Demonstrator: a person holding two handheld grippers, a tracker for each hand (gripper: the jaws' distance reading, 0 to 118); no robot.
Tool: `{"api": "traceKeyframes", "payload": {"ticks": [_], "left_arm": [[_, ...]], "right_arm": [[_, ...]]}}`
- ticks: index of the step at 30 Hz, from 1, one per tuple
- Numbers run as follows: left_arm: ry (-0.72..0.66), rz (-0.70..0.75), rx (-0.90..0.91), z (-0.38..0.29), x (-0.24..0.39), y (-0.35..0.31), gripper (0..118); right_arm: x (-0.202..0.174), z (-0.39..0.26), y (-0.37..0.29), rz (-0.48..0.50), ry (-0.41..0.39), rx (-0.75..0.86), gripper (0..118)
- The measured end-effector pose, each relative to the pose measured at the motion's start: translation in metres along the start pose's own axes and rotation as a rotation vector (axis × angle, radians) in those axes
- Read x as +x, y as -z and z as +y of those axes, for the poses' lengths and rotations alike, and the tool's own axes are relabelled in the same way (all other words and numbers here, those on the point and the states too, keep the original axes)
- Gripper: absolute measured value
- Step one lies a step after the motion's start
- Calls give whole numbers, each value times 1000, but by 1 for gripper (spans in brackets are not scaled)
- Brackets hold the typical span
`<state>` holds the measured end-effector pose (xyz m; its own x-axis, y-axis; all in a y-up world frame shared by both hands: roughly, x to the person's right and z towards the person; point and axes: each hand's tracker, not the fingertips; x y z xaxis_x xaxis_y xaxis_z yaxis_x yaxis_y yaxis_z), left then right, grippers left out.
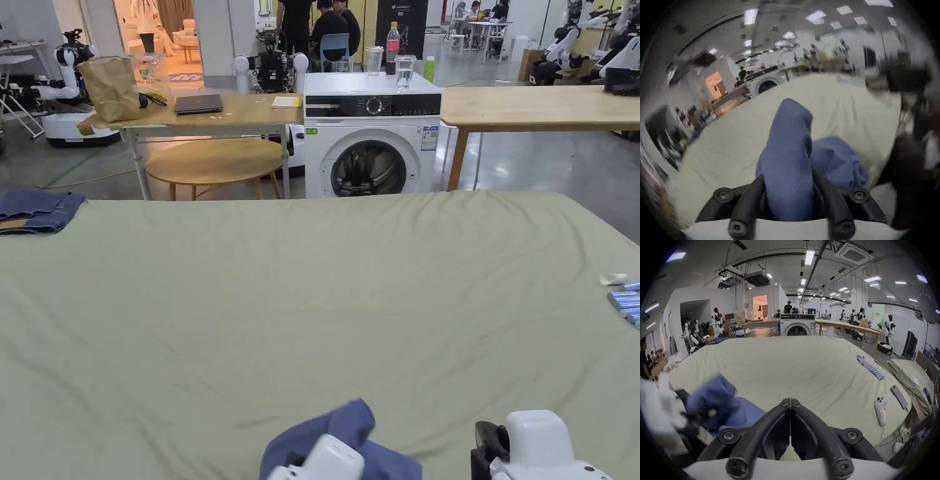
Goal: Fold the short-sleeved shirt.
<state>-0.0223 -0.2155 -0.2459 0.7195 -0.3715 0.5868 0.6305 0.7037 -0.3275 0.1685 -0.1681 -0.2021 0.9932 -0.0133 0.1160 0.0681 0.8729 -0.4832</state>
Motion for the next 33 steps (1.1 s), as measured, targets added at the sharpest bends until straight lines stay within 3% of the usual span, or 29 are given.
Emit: {"api": "traceKeyframes", "payload": {"ticks": [2,4,5,6,7,8,12,15,17,18,19,20,25,27,33], "left_arm": [[66,34,-45,-2,26,19,8],[3,11,-49,-1,31,27,9],[-3,11,-53,1,30,27,15],[-29,-8,-47,4,27,24,33],[-90,-58,10,7,17,14,71],[-149,-86,58,12,7,4,89],[-446,-177,192,27,-49,-45,94],[-638,-252,138,12,-89,-46,96],[-670,-287,66,-1,-102,-32,88],[-663,-297,20,-9,-103,-26,69],[-664,-295,-14,-15,-102,-20,31],[-668,-306,-42,-20,-96,-15,9],[-708,-505,-129,-31,-56,5,4],[-649,-494,-136,-24,-33,13,4],[-673,-546,-158,-15,2,48,4]], "right_arm": [[8,-3,-1,-9,5,-1,0],[15,-5,-2,-12,7,-3,0],[18,-5,-2,-13,8,-4,0],[20,-5,-2,-11,6,-7,0],[21,-4,-1,-7,1,-11,0],[22,-4,-1,-4,-1,-12,0],[25,-5,3,13,8,-14,0],[23,-6,7,30,25,-20,0],[20,-8,9,36,24,-24,0],[18,-8,11,43,26,-28,0],[17,-9,12,50,29,-31,0],[16,-10,13,56,30,-34,0],[11,-12,18,69,26,-51,0],[11,-13,19,72,20,-59,0],[14,-17,20,75,10,-81,0]]}}
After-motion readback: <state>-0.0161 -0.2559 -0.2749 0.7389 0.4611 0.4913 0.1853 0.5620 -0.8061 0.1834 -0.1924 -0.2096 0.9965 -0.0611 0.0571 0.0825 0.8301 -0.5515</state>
